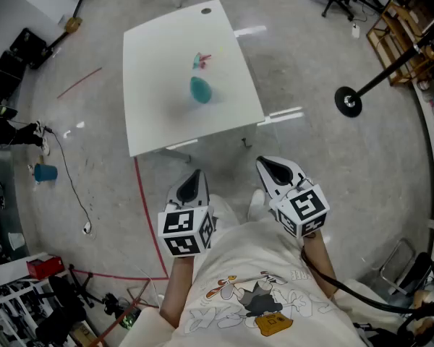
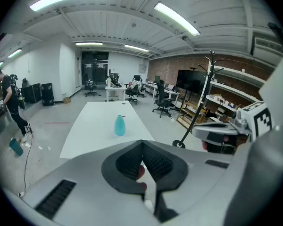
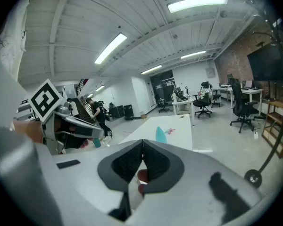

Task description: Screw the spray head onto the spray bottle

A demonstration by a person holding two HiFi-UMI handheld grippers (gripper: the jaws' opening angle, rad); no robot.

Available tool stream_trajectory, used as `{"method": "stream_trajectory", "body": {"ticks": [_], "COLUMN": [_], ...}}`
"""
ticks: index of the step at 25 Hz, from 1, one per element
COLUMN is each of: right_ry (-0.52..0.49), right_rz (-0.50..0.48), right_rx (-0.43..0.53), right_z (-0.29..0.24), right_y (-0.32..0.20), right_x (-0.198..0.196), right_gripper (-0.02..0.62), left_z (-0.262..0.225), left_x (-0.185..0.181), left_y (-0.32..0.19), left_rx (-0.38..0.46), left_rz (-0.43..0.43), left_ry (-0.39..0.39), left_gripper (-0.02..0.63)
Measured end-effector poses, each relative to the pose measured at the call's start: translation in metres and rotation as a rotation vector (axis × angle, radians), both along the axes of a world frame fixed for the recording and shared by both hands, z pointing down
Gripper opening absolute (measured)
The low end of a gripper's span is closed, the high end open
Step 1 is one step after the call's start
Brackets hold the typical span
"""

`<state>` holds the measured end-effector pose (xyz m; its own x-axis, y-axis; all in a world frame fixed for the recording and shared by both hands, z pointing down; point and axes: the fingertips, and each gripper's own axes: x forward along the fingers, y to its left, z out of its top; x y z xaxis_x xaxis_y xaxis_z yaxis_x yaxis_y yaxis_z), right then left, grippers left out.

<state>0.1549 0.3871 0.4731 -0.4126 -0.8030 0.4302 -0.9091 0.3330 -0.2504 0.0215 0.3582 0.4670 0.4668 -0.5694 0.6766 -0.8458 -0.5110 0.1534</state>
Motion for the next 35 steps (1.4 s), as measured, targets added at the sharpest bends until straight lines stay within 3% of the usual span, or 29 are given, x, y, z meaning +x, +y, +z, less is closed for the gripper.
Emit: {"method": "stream_trajectory", "body": {"ticks": [4, 11, 14, 18, 22, 25, 26, 27, 28, 29, 32, 35], "right_ry": [0.052, -0.056, -0.070, -0.058, -0.028, -0.004, 0.008, 0.019, 0.023, 0.020, -0.020, -0.044], "right_rz": [0.024, 0.179, 0.241, 0.250, 0.269, 0.262, 0.252, 0.239, 0.226, 0.216, 0.200, 0.170], "right_rx": [0.019, -0.049, -0.089, -0.123, -0.101, -0.076, -0.074, -0.078, -0.088, -0.099, -0.142, -0.183], "right_z": [0.028, 0.073, 0.080, 0.081, 0.069, 0.055, 0.052, 0.052, 0.054, 0.056, 0.069, 0.082], "right_y": [-0.048, -0.095, -0.121, -0.190, -0.265, -0.302, -0.310, -0.316, -0.320, -0.324, -0.334, -0.341], "right_x": [0.023, 0.076, 0.072, 0.039, 0.022, 0.012, 0.009, 0.007, 0.006, 0.006, 0.012, 0.020], "right_gripper": [0.006, 0.006, 0.006, 0.006, 0.006, 0.007, 0.006, 0.006, 0.006, 0.006, 0.006, 0.006], "left_z": [0.030, 0.084, 0.093, 0.101, 0.098, 0.102, 0.109, 0.117, 0.127, 0.136, 0.172, 0.215], "left_x": [-0.002, 0.003, -0.019, -0.059, -0.075, -0.057, -0.043, -0.026, -0.008, 0.008, 0.048, 0.076], "left_y": [-0.052, -0.113, -0.146, -0.213, -0.283, -0.320, -0.328, -0.334, -0.340, -0.348, -0.376, -0.400], "left_rx": [-0.001, -0.066, -0.103, -0.135, -0.079, 0.045, 0.088, 0.133, 0.184, 0.240, 0.368, 0.388], "left_rz": [-0.028, -0.008, -0.023, -0.043, -0.019, 0.107, 0.185, 0.267, 0.338, 0.389, 0.461, 0.484], "left_ry": [0.035, 0.034, 0.049, 0.074, 0.141, 0.123, 0.102, 0.086, 0.075, 0.062, 0.032, 0.034], "left_gripper": [0.006, 0.006, 0.006, 0.006, 0.006, 0.013, 0.042, 0.166, 0.343, 0.396, 0.423, 0.454]}}
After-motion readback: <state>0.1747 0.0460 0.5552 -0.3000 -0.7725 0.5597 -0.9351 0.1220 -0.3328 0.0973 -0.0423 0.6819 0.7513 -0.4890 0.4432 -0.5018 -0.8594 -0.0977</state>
